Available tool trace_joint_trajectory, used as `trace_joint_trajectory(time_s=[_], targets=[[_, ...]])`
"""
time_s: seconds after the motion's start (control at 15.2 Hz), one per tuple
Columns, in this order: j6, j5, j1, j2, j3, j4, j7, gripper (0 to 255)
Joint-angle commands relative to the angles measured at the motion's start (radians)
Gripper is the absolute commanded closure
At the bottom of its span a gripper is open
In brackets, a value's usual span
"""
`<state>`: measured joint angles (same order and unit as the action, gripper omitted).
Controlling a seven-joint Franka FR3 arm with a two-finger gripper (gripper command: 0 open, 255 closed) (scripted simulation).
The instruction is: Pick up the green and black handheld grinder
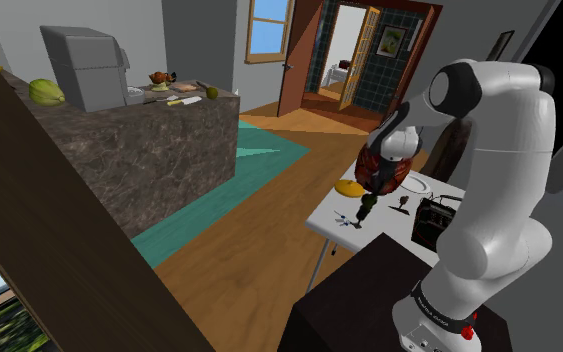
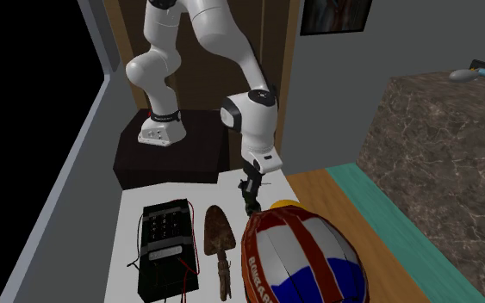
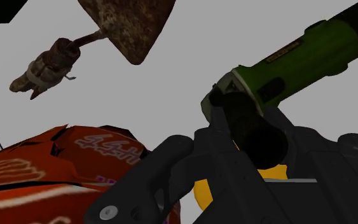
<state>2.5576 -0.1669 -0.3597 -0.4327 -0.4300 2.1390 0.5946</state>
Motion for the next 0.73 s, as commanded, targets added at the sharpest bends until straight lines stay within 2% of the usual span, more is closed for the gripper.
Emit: trace_joint_trajectory(time_s=[0.0, 0.66], targets=[[-0.020, 0.014, 0.009, 0.023, -0.010, 0.001, -0.009, 255], [-0.129, 0.082, 0.043, 0.130, -0.052, -0.009, -0.048, 255]])
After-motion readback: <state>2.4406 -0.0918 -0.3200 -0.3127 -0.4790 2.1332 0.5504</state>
